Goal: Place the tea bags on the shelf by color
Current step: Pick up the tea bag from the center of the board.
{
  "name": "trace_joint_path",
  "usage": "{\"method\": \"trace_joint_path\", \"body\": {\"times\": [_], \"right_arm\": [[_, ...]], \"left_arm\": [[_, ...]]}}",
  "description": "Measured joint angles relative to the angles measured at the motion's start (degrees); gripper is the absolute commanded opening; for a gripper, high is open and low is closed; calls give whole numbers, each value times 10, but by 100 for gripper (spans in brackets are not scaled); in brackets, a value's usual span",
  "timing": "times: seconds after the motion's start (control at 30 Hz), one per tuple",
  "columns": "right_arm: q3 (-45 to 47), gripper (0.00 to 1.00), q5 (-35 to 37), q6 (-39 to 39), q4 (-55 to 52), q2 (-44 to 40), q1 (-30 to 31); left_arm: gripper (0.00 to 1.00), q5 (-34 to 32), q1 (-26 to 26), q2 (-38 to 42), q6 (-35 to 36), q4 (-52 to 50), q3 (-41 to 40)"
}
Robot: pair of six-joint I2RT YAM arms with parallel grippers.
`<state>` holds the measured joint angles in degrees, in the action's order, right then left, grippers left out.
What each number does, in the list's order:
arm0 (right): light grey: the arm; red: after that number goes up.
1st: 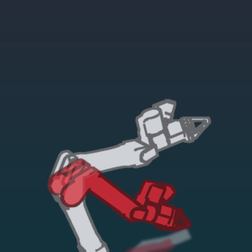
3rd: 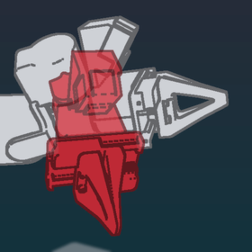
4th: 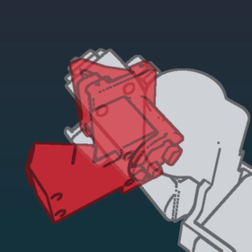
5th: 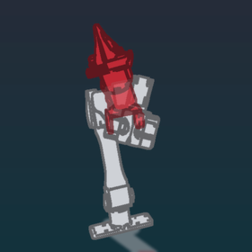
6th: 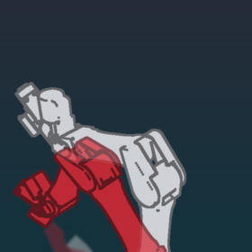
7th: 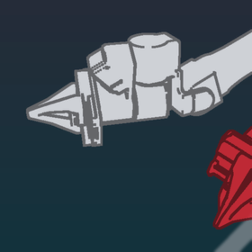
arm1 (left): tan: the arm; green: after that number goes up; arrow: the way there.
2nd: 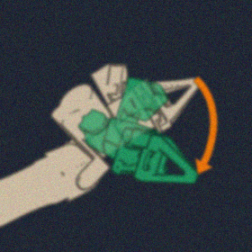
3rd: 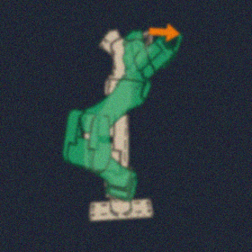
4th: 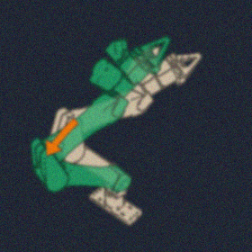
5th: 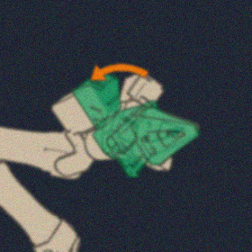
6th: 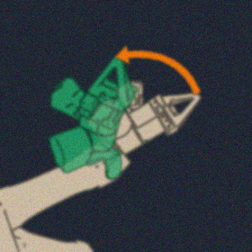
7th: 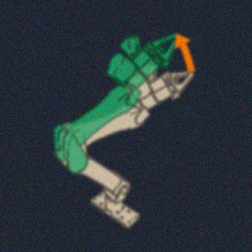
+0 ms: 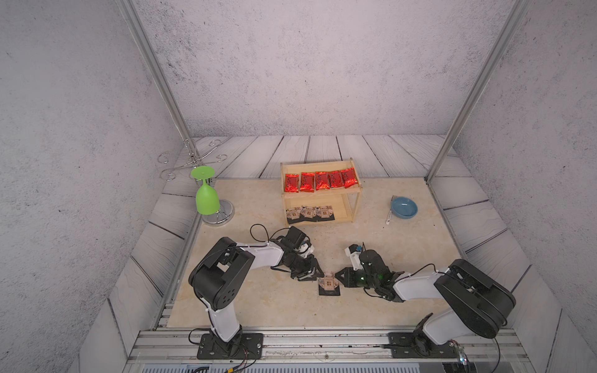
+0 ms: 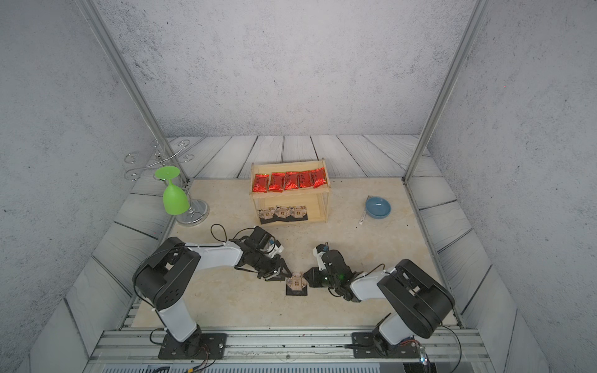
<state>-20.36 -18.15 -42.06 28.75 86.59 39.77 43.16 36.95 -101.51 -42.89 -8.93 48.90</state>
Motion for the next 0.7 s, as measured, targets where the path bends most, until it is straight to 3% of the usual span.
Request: {"method": "trace_joint_path", "body": {"times": [0.2, 0.43, 0.57, 0.7], "right_arm": [[0, 13, -3, -1, 4, 3, -1], [-2, 13, -4, -6, 2, 3, -3], [-5, 20, -3, -12, -24, -14, -7], [6, 26, 26, -63, -61, -105, -11]], "left_arm": [[15, 0, 1, -2, -8, 13, 0], [0, 2, 2, -2, -16, 27, 0], [0, 4, 2, -2, -21, 36, 0], [0, 8, -6, 14, -35, 64, -13]]}}
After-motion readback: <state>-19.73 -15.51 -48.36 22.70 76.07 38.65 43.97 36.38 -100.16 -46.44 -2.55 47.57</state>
